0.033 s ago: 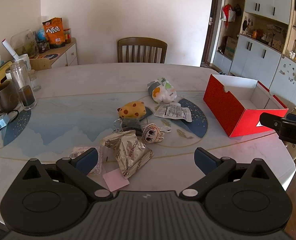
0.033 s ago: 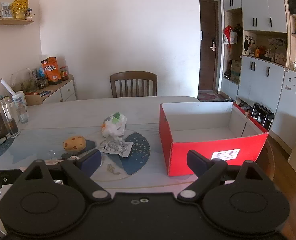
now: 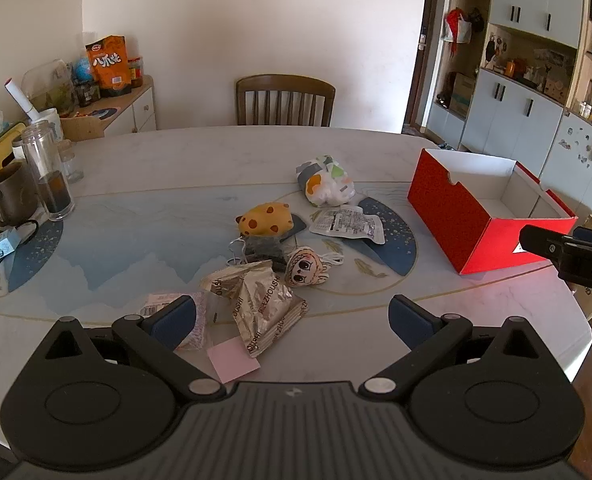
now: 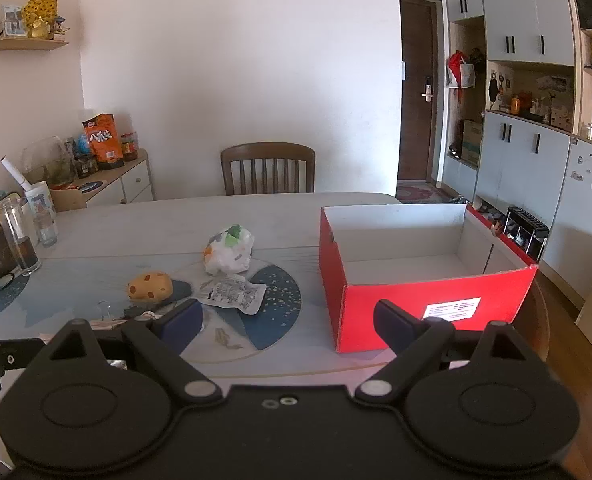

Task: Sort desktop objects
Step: 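Move both tools toward the snack bags on the table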

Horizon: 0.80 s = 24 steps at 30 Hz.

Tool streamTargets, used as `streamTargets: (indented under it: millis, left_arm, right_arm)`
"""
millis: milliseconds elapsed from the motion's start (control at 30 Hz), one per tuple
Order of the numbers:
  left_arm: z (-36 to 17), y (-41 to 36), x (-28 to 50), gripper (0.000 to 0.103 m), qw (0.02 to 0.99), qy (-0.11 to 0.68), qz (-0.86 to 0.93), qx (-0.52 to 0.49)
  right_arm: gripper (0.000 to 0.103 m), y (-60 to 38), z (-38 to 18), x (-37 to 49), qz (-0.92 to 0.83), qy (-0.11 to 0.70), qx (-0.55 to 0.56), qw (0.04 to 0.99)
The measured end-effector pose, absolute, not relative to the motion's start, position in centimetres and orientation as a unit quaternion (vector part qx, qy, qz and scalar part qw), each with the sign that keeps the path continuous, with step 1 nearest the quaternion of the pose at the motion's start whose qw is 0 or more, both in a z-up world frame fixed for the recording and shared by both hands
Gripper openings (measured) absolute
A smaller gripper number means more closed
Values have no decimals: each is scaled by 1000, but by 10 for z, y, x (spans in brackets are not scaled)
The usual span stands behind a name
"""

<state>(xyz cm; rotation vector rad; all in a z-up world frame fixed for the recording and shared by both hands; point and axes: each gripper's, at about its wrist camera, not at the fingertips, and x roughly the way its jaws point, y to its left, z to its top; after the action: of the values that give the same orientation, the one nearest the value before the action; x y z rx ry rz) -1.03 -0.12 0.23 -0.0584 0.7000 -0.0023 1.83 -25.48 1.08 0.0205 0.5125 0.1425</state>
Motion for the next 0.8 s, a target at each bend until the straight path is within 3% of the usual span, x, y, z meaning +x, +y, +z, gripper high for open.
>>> streamTargets:
  millis: [800]
  left_arm:
    - [7, 3, -18, 103, 945, 323, 14, -41]
  right_arm:
    - [93, -255, 12, 15, 96, 251, 15, 963]
